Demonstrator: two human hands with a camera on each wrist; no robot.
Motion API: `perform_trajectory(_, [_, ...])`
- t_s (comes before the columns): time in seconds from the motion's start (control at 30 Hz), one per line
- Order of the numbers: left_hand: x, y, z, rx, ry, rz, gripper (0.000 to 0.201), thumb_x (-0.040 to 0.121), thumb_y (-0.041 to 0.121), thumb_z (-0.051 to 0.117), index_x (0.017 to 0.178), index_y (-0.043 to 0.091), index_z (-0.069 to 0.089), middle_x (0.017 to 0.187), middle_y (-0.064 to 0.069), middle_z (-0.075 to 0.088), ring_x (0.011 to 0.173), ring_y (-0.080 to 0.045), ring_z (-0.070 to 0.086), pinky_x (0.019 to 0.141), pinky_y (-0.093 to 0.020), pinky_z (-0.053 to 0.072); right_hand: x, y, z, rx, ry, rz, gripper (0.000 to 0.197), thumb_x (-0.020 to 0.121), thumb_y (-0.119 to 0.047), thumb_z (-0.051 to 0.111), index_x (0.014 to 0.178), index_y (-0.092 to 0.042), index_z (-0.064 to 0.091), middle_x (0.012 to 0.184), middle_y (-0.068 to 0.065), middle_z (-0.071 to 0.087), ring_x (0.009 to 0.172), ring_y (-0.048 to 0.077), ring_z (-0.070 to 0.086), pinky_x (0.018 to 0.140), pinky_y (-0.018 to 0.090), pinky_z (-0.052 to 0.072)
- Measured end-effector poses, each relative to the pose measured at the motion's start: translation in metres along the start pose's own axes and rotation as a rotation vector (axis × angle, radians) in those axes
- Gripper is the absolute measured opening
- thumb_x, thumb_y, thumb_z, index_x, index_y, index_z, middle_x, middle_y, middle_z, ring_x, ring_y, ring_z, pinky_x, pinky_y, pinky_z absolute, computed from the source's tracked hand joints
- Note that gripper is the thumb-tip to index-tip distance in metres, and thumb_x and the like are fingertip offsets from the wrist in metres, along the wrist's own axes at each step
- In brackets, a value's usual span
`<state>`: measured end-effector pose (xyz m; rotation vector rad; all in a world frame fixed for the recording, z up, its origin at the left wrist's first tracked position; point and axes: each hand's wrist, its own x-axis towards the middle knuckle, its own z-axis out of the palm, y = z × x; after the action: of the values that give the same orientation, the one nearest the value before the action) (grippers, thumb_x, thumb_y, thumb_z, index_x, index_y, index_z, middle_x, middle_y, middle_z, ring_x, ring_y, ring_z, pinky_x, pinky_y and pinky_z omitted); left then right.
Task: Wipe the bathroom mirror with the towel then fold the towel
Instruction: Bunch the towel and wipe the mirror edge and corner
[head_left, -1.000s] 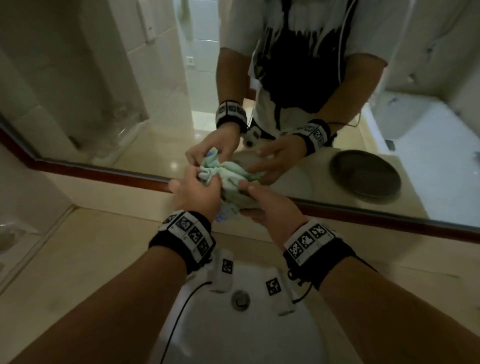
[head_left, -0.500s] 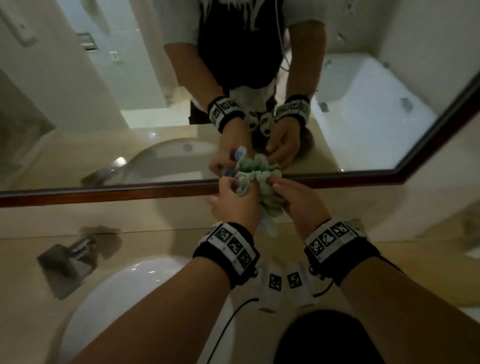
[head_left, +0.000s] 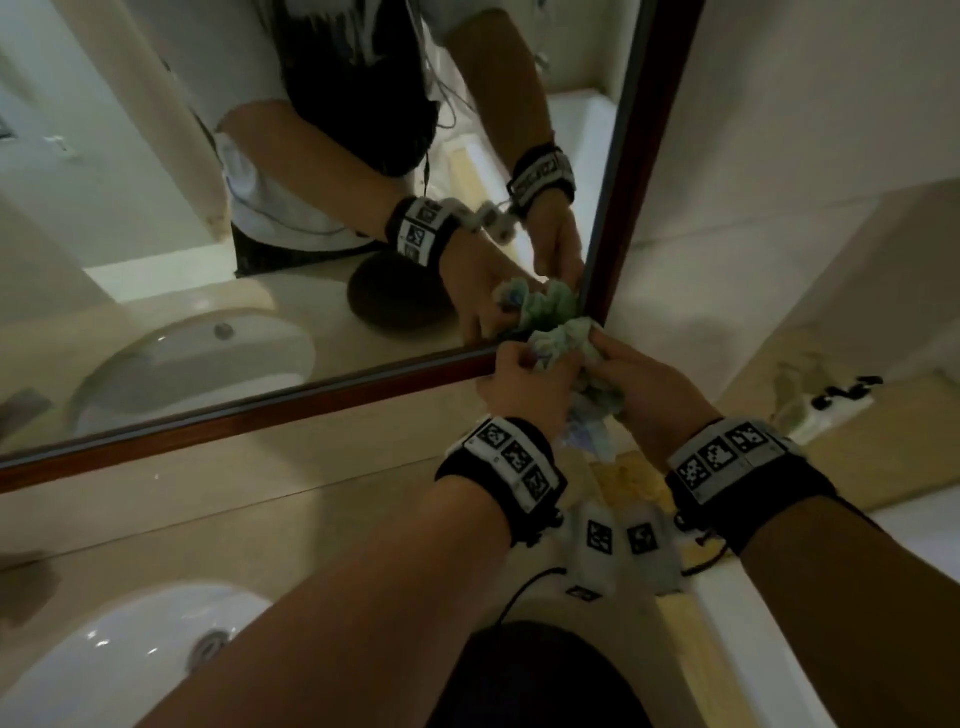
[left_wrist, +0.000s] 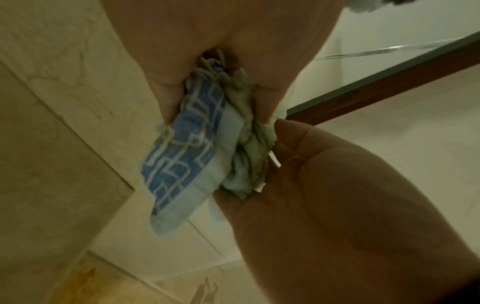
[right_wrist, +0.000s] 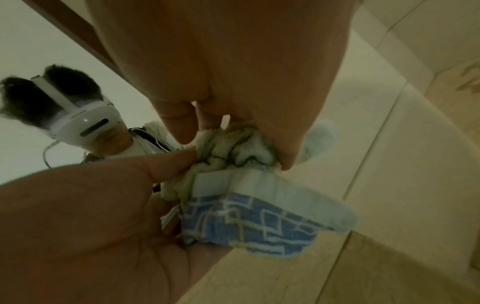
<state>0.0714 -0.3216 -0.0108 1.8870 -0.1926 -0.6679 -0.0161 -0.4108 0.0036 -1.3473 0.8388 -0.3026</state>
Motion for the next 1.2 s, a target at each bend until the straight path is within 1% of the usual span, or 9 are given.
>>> perform_trajectory(0.1, [0.000,-0.009,-0.014,-0.050,-0.034,0.015,0.037,0.077,0.052,0.077,0.104,0.035,0.058,0.119,-0.008,0.061,0.090,-0.022,0.067,0.060,-0.025,0.055,0.001,0.001,0.010,0.020,-0.027,0.007,0.050,0.099,-0.017,0.058,0.148,-0.022,0.048,0.141,-0.001,0.056,0.125,0.022,0.057,0.110,0.044,0.047])
perform_trajectory(0.23, [-0.002,-0.014,-0.055,-0.119,-0.028,0.003,0.036,0.078,0.042,0.079,0.106,0.036,0.057,0.117,-0.005,0.065,0.091,-0.023,0.071,0.075,-0.038,0.064,-0.004,-0.004,0.037,-0.067,-0.181,-0.019,0.036,0.094,-0.008,0.060,0.113,-0.035,0.073,0.115,-0.006,0.074,0.110,0.019,0.069,0.104,0.046,0.052])
perform_trajectory(0.3, [-0.008,-0.011,-0.076,-0.109,-0.081,0.023,0.050,0.074,0.038,0.079,0.116,0.038,0.053,0.119,-0.002,0.066,0.097,-0.023,0.070,0.081,-0.043,0.064,-0.006,-0.007,0.047,-0.145,-0.190,-0.108,0.039,0.090,-0.010,0.068,0.124,-0.030,0.071,0.120,-0.007,0.074,0.112,0.017,0.069,0.102,0.046,0.053])
perform_trajectory(0.4, [-0.023,-0.004,-0.100,-0.010,-0.118,0.128,0.065,0.075,0.029,0.081,0.128,0.038,0.045,0.118,0.006,0.064,0.101,-0.015,0.066,0.079,-0.031,0.060,-0.011,-0.017,0.057,-0.259,-0.115,-0.271,0.045,0.088,-0.020,0.076,0.131,-0.026,0.064,0.121,-0.006,0.071,0.111,0.016,0.067,0.099,0.044,0.055])
perform_trajectory(0.5, [-0.035,-0.005,-0.119,0.022,-0.115,0.252,0.070,0.079,0.024,0.083,0.129,0.044,0.037,0.124,0.012,0.059,0.109,-0.009,0.061,0.083,-0.024,0.054,-0.021,-0.025,0.068,-0.238,-0.002,-0.342,0.042,0.081,-0.027,0.082,0.115,-0.030,0.059,0.111,-0.002,0.071,0.101,0.017,0.069,0.090,0.048,0.058])
perform_trajectory(0.67, [-0.041,-0.018,-0.164,0.022,0.139,0.393,0.063,0.073,0.033,0.088,0.113,0.041,0.040,0.120,0.001,0.063,0.104,-0.015,0.066,0.082,-0.036,0.061,-0.032,-0.039,0.116,-0.203,-0.098,-0.448,0.042,0.086,-0.025,0.076,0.126,-0.024,0.063,0.121,-0.007,0.067,0.112,0.013,0.064,0.097,0.045,0.056])
perform_trajectory(0.77, [-0.045,-0.024,-0.198,0.046,0.262,0.439,0.049,0.072,0.034,0.085,0.105,0.039,0.049,0.108,-0.003,0.067,0.098,-0.024,0.068,0.080,-0.049,0.060,-0.037,-0.044,0.156,-0.197,-0.158,-0.447,0.060,0.075,-0.042,0.071,0.132,-0.028,0.062,0.129,-0.008,0.065,0.118,0.014,0.062,0.099,0.046,0.055])
perform_trajectory(1.07, [-0.049,-0.074,-0.343,0.058,0.417,0.381,0.033,0.086,0.017,0.076,0.093,0.041,0.055,0.097,0.015,0.069,0.087,0.003,0.066,0.073,-0.018,0.054,-0.065,-0.029,0.313,-0.191,-0.395,-0.363,0.055,0.072,-0.041,0.065,0.127,-0.037,0.061,0.134,-0.010,0.061,0.121,0.015,0.060,0.105,0.048,0.050])
perform_trajectory(1.2, [-0.042,-0.108,-0.430,0.081,0.486,0.254,0.025,0.083,0.026,0.077,0.091,0.037,0.055,0.098,0.007,0.069,0.089,-0.012,0.067,0.077,-0.036,0.057,-0.082,-0.017,0.403,-0.194,-0.495,-0.286,0.046,0.067,-0.044,0.067,0.111,-0.056,0.064,0.135,-0.013,0.060,0.123,0.015,0.059,0.106,0.047,0.049])
